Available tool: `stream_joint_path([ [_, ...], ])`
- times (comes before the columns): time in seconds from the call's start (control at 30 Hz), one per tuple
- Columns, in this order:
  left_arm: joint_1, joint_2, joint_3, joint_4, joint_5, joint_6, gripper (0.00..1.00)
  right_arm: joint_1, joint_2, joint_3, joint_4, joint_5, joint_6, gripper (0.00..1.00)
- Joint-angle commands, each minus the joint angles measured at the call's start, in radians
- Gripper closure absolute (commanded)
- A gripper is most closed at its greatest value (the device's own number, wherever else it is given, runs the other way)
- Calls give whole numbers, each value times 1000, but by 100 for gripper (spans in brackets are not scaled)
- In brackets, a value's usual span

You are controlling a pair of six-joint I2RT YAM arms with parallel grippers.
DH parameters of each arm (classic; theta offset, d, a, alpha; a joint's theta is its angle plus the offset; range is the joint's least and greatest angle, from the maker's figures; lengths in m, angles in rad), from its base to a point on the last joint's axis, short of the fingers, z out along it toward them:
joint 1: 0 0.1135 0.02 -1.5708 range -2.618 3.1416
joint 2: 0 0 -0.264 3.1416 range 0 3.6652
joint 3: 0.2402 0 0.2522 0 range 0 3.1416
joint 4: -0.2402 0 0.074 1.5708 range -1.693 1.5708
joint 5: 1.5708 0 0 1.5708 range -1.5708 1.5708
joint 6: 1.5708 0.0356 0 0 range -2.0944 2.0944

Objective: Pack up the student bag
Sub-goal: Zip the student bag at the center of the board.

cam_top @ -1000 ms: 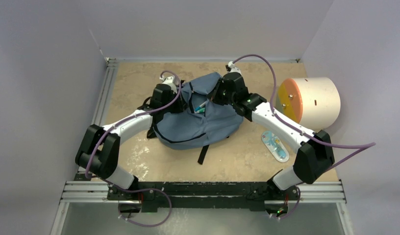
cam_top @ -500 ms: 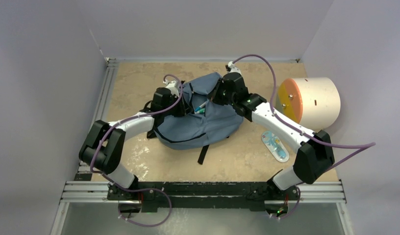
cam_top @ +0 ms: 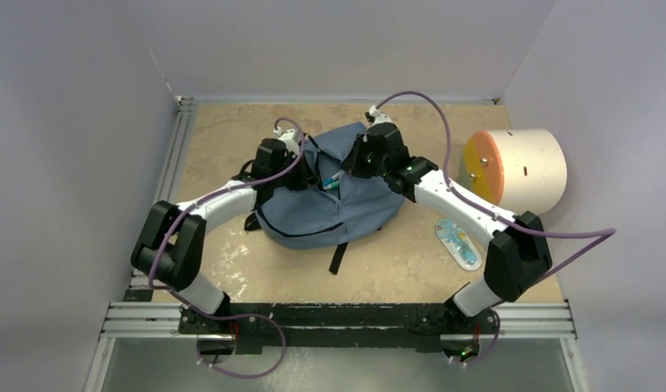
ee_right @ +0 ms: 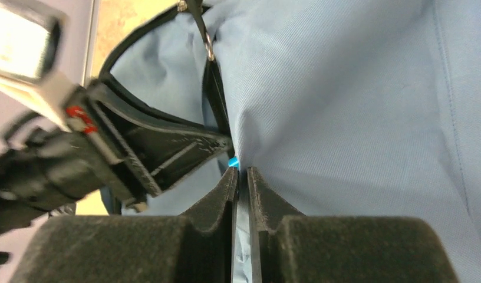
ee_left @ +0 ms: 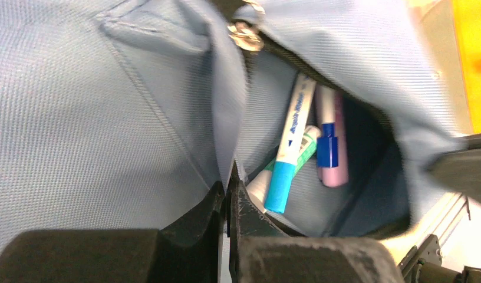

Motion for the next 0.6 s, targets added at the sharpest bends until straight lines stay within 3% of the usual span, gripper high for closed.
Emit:
stream_joint_path([
  [0.0,26,-103,150,-29,14,71,100,5,37,52,24,-93,-84,84],
  [0.13,37,-87,241,-87,79,102,100,5,89,89,50,-130,-116,75],
  [0.3,40,-84,293,-115,99,118,100,5,133,145,24,-138,-132,72],
  [0.57,40,-74,310,-187,93,163,100,5,54,180,-15,-86,-125,63],
])
